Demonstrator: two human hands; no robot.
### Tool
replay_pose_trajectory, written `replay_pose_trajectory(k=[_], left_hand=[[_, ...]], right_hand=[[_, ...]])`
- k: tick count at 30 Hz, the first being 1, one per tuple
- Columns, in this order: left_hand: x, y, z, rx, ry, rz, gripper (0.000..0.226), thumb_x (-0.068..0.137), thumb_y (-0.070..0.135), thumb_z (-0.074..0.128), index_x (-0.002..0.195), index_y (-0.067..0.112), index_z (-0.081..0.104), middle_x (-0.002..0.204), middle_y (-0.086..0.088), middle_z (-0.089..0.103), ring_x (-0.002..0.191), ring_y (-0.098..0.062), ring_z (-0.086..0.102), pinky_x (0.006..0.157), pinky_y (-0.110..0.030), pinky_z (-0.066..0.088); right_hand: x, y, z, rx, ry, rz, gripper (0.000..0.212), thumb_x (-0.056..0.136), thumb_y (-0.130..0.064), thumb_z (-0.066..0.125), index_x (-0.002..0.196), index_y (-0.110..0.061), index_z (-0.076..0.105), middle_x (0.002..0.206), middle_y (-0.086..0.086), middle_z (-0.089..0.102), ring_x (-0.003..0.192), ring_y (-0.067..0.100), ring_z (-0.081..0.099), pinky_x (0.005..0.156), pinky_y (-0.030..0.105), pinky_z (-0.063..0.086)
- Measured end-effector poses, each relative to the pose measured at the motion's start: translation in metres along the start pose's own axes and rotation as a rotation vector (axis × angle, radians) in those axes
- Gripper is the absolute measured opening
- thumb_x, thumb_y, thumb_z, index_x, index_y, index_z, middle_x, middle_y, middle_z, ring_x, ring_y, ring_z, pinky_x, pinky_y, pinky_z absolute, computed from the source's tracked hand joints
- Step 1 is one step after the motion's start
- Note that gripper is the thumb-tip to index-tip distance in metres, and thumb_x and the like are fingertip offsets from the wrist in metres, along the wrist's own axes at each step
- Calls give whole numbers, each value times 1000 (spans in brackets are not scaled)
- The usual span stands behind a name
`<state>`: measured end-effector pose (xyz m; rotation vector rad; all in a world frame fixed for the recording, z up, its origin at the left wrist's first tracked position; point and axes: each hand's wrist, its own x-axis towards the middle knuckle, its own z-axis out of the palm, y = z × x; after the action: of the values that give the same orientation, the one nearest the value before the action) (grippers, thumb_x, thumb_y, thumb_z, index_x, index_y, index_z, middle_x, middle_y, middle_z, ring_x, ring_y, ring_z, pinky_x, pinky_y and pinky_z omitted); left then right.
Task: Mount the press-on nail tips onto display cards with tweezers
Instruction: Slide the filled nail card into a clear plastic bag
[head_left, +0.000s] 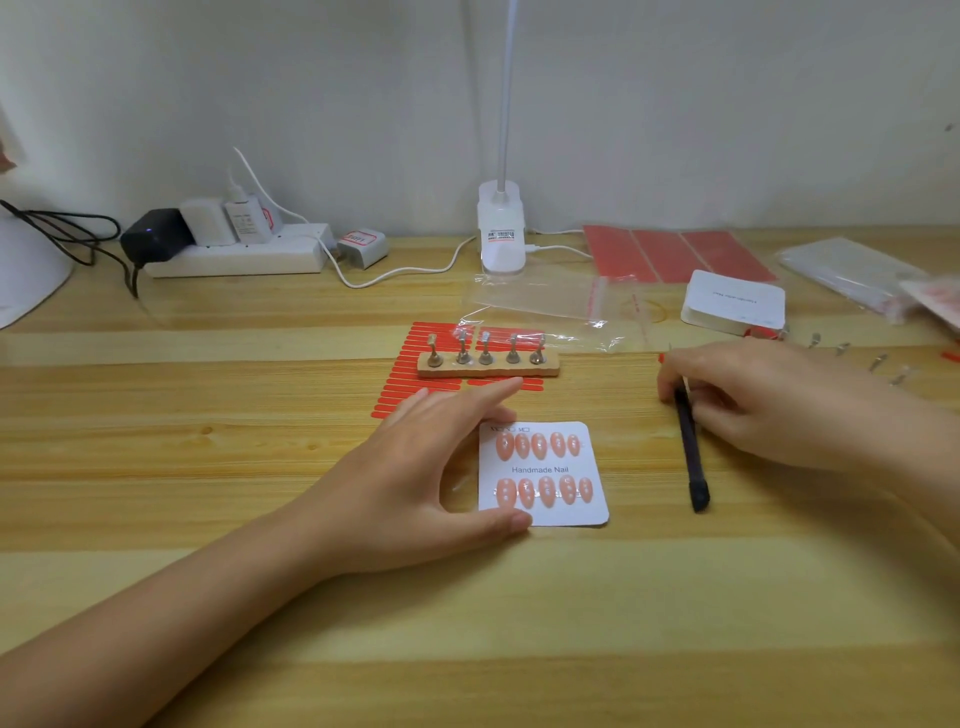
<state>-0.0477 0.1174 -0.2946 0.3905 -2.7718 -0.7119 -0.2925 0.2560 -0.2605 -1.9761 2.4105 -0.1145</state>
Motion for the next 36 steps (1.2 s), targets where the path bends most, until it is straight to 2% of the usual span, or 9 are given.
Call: replay_pose_trajectory(k=[2, 5, 12, 15, 18, 23, 26, 30, 36], left_hand=[[1, 0, 0, 9, 1, 6, 74, 67, 69, 50, 130, 52, 16, 124, 34, 38, 119, 16, 29, 106, -15, 21], [1, 1, 0, 15, 3, 15, 73, 66, 71, 49, 129, 53, 16, 125, 35, 37, 120, 18, 26, 107, -14, 19], [2, 3, -6, -125, 57, 32, 71, 69, 62, 63, 129, 47, 29, 131, 26, 44, 123, 10, 36, 101, -14, 33], [6, 4, -16, -205, 162, 61, 54, 77, 41, 60, 127, 35, 42, 125, 16, 54, 117, 9, 46, 95, -8, 35], [13, -1, -25, -189, 265, 60, 41, 82, 19, 62, 122, 21, 53, 116, 10, 60, 107, 8, 52, 90, -4, 35], [35, -16, -35, -172, 358, -68, 37, 88, 1, 55, 116, 25, 55, 112, 9, 62, 103, 3, 55, 88, -5, 36], [51, -23, -35, -111, 416, -93, 33, 88, 1, 54, 117, 15, 59, 113, 2, 61, 102, -5, 54, 85, -2, 34], [65, -28, -28, -36, 395, -81, 30, 89, 5, 55, 116, 14, 60, 110, 6, 56, 103, -6, 51, 81, 4, 28], [77, -29, -24, -51, 403, -95, 27, 91, 9, 53, 117, 16, 59, 104, 12, 53, 101, -3, 48, 78, 4, 28]], right_hand=[[-1, 1, -1, -28, 7, 2, 23, 93, -21, 40, 88, -44, 41, 81, -29, 45, 75, -6, 42, 58, 16, 34], [-1, 1, -3, -14, 27, 25, 23, 92, -21, 42, 88, -44, 45, 76, -28, 46, 71, -7, 43, 53, 18, 31], [-4, 1, -18, 195, 70, 34, 20, 86, -27, 47, 83, -46, 53, 81, -19, 59, 76, -1, 53, 68, 33, 48], [-1, 1, -28, 309, 191, 2, 19, 79, -29, 46, 84, -45, 55, 87, -18, 61, 85, -5, 55, 73, 21, 43], [11, 5, -30, 339, 264, 28, 22, 87, -22, 50, 99, -38, 59, 100, -19, 61, 92, -2, 54, 75, 11, 35], [47, 3, -23, 265, 287, 25, 31, 92, -14, 53, 121, -20, 60, 118, -9, 58, 104, -2, 43, 74, -2, 24], [70, 3, -15, 198, 235, 26, 34, 94, -16, 51, 128, -18, 55, 134, -3, 53, 119, 5, 43, 83, 4, 22], [92, 4, -4, 160, 145, 56, 39, 96, -28, 45, 135, -23, 48, 145, -4, 41, 134, 14, 33, 104, 23, 22], [110, 6, 5, 181, 27, 148, 44, 94, -40, 46, 134, -23, 47, 137, 0, 50, 126, 20, 44, 98, 30, 33]])
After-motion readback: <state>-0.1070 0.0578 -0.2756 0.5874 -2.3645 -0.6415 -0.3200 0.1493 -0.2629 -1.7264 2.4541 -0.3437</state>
